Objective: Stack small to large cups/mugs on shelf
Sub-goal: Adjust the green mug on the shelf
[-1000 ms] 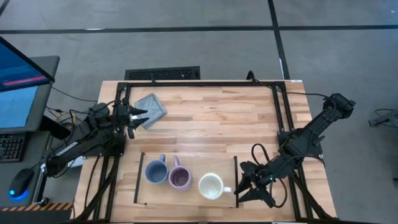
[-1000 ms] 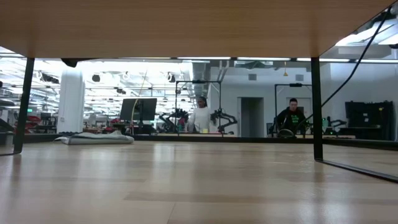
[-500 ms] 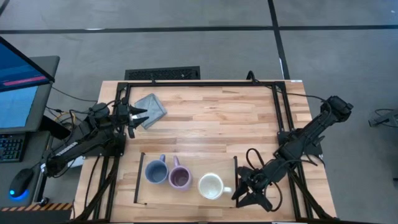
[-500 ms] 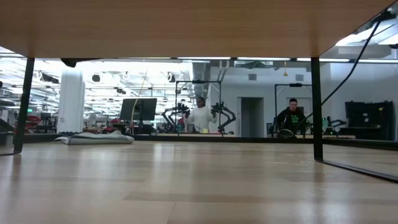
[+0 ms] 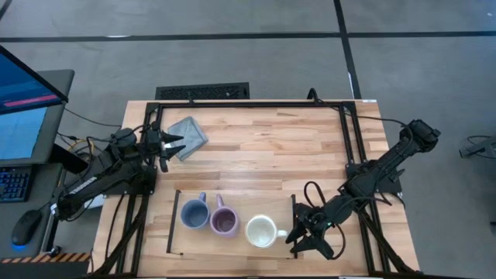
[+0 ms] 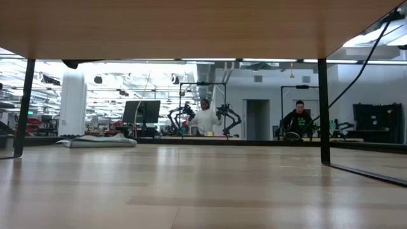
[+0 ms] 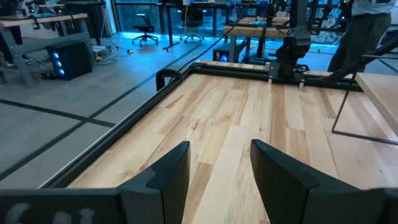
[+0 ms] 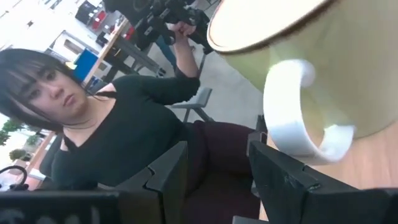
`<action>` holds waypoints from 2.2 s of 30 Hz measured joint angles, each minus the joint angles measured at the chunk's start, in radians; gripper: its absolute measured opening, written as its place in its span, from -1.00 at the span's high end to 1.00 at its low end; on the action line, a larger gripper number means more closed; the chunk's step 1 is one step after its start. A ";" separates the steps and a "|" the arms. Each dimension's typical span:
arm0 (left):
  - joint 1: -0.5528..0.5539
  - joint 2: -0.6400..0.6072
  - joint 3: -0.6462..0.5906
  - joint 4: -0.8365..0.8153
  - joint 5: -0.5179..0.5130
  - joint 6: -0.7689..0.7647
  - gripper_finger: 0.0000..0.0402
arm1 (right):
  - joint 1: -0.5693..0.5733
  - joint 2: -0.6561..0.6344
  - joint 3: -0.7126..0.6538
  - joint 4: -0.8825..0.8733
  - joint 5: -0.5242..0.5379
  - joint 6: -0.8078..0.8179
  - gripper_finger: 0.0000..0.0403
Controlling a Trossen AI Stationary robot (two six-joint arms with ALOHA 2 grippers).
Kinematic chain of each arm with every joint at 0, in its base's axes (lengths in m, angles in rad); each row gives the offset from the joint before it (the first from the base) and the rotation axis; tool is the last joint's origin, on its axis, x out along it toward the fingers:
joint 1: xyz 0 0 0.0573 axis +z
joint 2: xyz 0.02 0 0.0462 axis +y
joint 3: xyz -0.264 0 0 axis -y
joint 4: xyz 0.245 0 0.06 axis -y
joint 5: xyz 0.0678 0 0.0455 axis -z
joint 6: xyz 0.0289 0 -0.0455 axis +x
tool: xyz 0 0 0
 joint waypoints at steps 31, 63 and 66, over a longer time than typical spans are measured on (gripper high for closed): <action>0.000 0.000 0.000 0.000 0.000 -0.004 0.21 | -0.161 0.000 0.000 -0.063 0.000 -0.208 0.03; 0.000 0.000 0.000 0.000 0.000 -0.004 0.21 | -0.330 0.000 0.000 -0.063 -0.100 -0.438 0.03; 0.000 0.000 0.000 0.000 0.000 -0.004 0.21 | -0.338 0.000 0.000 -0.063 -0.111 -0.443 0.03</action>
